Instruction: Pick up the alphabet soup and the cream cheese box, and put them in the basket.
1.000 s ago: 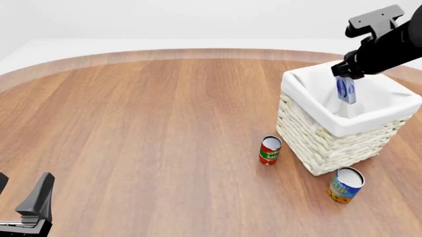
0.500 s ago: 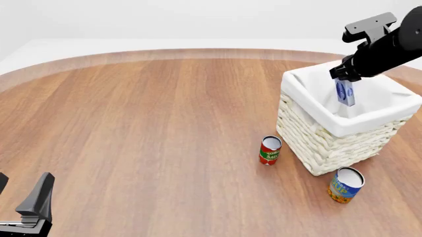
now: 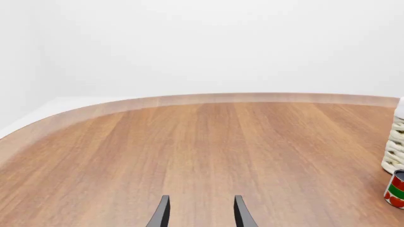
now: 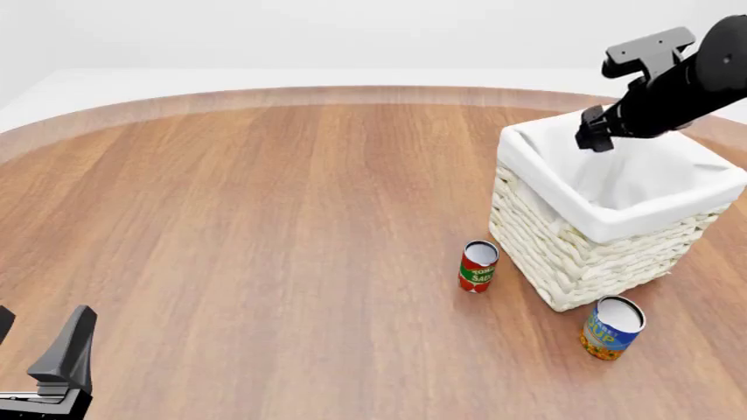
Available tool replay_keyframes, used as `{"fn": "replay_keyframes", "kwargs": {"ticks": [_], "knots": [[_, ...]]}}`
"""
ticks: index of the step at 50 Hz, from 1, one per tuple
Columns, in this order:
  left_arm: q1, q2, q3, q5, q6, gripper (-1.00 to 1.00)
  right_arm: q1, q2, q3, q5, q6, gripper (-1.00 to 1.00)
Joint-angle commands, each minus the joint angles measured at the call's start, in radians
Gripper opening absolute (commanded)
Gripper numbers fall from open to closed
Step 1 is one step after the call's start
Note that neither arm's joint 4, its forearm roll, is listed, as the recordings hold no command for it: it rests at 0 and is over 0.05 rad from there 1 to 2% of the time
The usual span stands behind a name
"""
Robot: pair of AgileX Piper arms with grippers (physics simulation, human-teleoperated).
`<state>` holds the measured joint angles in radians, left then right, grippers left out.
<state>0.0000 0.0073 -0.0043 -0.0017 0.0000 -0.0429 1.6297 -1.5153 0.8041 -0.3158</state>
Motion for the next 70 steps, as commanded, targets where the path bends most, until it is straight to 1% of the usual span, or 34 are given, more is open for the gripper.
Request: {"fn": "replay_keyframes", "kwargs": {"ticks": [1,12,20,23,33,38,58,64,70], "knots": [[0.0,0.0,0.0,0.0,0.0,1.0,0.003,-0.013,-0.017,0.019,0.008,1.0],[0.0,0.0,0.0,0.0,0.0,1.0,0.014,-0.067,-0.012,0.049,0.013,1.0],[0.0,0.0,0.0,0.0,0.0,1.0,0.026,-0.117,-0.012,0.078,0.027,1.0],[0.0,0.0,0.0,0.0,0.0,1.0,0.034,-0.142,-0.016,0.08,0.038,1.0],[0.0,0.0,0.0,0.0,0.0,1.0,0.058,-0.233,0.008,0.072,0.05,1.0],[0.0,0.0,0.0,0.0,0.0,1.0,0.075,-0.284,-0.012,0.082,0.062,1.0],[0.0,0.0,0.0,0.0,0.0,1.0,0.08,-0.375,0.01,0.11,0.065,1.0],[0.0,0.0,0.0,0.0,0.0,1.0,0.096,-0.407,0.009,0.127,0.083,1.0],[0.0,0.0,0.0,0.0,0.0,1.0,0.094,-0.418,0.001,0.137,0.083,1.0]]}}
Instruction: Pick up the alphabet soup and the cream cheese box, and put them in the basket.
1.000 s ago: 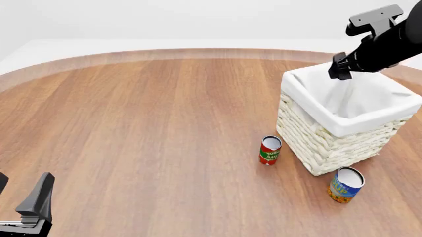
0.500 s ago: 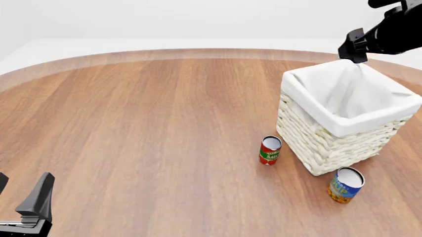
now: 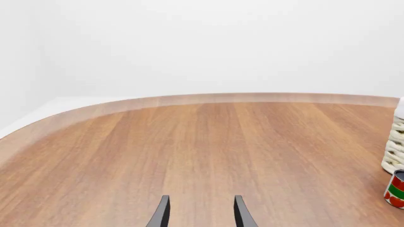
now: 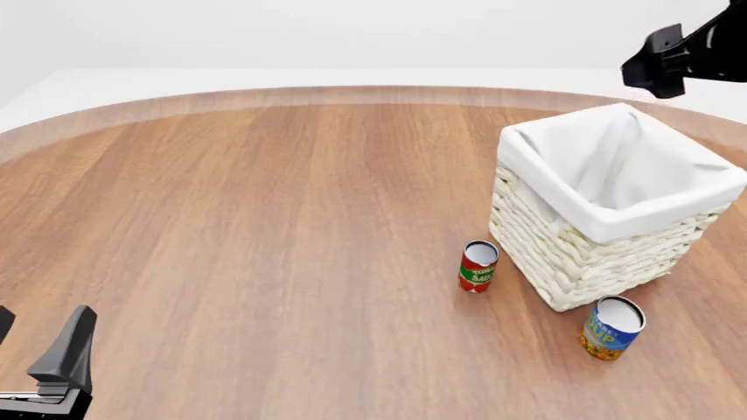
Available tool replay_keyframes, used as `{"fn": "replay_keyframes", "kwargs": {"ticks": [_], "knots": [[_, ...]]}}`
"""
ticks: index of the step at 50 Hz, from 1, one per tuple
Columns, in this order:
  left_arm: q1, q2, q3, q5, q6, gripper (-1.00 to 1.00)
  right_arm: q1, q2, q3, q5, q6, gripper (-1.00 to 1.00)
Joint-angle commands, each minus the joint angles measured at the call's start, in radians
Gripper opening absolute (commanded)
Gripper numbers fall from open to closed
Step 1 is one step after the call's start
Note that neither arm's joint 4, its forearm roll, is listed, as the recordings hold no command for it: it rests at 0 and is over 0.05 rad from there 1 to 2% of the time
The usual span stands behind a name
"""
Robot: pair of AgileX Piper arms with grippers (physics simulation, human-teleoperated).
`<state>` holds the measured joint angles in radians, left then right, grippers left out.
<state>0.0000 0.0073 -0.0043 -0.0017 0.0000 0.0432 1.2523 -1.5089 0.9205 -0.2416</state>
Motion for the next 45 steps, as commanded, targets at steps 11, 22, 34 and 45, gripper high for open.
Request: {"fn": "replay_keyframes", "kwargs": {"ticks": [11,22,34,45], "knots": [[0.0,0.0,0.0,0.0,0.0,1.0,0.015,-0.071,-0.007,0.036,0.014,1.0],[0.0,0.0,0.0,0.0,0.0,1.0,0.018,-0.107,-0.01,0.055,0.039,1.0],[0.0,0.0,0.0,0.0,0.0,1.0,0.022,-0.137,0.014,0.056,0.053,1.0],[0.0,0.0,0.0,0.0,0.0,1.0,0.022,-0.137,0.014,0.056,0.053,1.0]]}}
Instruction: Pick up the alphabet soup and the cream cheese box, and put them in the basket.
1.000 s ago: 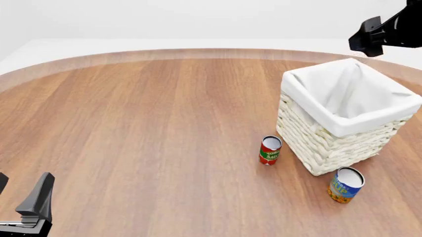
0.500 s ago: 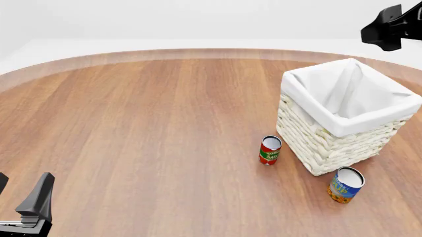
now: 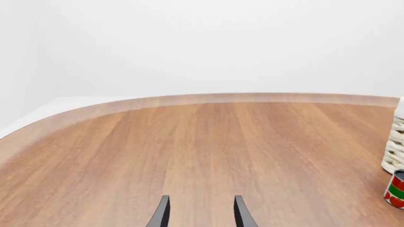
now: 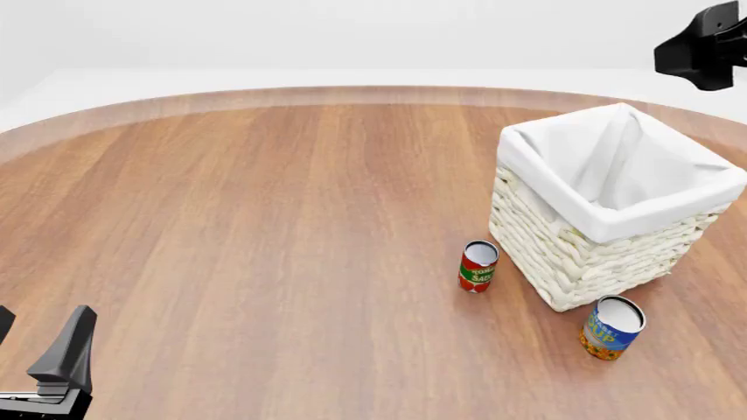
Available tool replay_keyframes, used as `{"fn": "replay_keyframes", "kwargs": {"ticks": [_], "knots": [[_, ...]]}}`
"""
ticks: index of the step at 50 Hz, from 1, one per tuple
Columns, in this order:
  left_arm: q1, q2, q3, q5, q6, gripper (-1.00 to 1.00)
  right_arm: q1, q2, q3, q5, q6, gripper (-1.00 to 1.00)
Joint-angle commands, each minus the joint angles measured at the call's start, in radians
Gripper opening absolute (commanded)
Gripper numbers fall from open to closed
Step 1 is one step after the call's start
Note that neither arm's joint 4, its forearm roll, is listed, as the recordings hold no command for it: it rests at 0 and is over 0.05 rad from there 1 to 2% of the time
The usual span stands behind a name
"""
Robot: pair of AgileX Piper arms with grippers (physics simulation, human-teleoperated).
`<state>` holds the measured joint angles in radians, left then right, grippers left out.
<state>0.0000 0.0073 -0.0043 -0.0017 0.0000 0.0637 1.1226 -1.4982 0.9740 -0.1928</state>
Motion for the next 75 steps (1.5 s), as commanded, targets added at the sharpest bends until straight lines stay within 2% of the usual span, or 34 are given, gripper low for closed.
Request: {"fn": "replay_keyframes", "kwargs": {"ticks": [1,22,28,50,62,75], "knots": [[0.0,0.0,0.0,0.0,0.0,1.0,0.001,-0.008,0.003,0.002,0.004,1.0],[0.0,0.0,0.0,0.0,0.0,1.0,0.006,-0.033,0.01,0.013,-0.013,1.0],[0.0,0.0,0.0,0.0,0.0,1.0,0.01,-0.075,0.052,-0.005,-0.027,1.0],[0.0,0.0,0.0,0.0,0.0,1.0,0.021,-0.248,0.222,-0.025,0.002,1.0],[0.0,0.0,0.0,0.0,0.0,1.0,0.024,-0.326,0.237,-0.015,0.043,1.0],[0.0,0.0,0.0,0.0,0.0,1.0,0.016,-0.379,0.253,0.0,0.048,1.0]]}}
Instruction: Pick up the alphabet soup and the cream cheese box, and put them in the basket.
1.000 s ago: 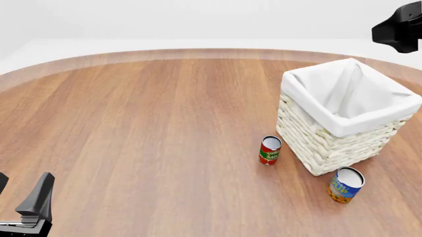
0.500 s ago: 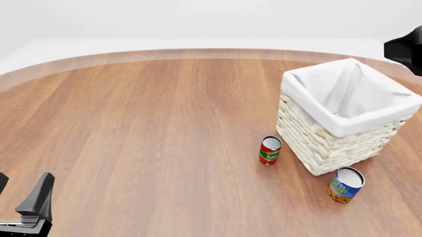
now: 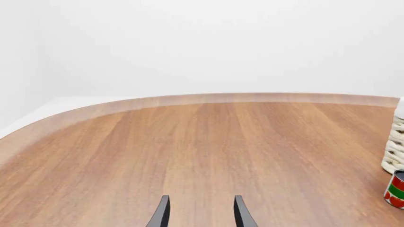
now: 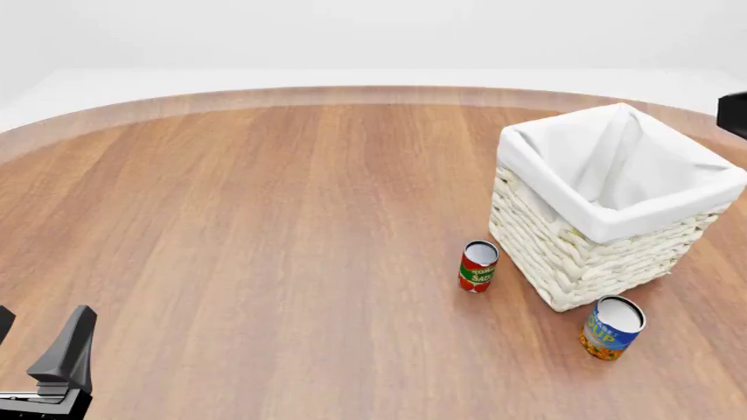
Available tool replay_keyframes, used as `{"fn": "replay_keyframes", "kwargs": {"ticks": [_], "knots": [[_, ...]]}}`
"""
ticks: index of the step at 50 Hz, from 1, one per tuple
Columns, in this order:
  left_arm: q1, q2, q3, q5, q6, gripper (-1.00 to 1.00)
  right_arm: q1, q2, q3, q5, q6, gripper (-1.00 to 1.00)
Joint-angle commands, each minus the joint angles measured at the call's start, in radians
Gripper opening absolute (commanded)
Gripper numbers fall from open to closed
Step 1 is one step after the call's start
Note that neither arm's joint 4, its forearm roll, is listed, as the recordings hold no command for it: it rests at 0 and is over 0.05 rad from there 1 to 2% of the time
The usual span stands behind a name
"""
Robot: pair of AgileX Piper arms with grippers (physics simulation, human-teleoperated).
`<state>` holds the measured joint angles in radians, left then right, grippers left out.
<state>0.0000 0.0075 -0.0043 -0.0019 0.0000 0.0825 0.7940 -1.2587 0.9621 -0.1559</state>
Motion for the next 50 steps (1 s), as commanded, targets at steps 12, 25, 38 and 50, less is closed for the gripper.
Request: {"fn": "replay_keyframes", "kwargs": {"ticks": [12,25,38,50], "knots": [[0.0,0.0,0.0,0.0,0.0,1.0,0.0,-0.12,0.024,0.055,0.04,1.0],[0.0,0.0,0.0,0.0,0.0,1.0,0.035,-0.215,0.041,0.116,0.055,1.0],[0.0,0.0,0.0,0.0,0.0,1.0,0.048,-0.272,0.069,0.162,0.065,1.0],[0.0,0.0,0.0,0.0,0.0,1.0,0.041,-0.284,0.122,0.192,0.077,1.0]]}}
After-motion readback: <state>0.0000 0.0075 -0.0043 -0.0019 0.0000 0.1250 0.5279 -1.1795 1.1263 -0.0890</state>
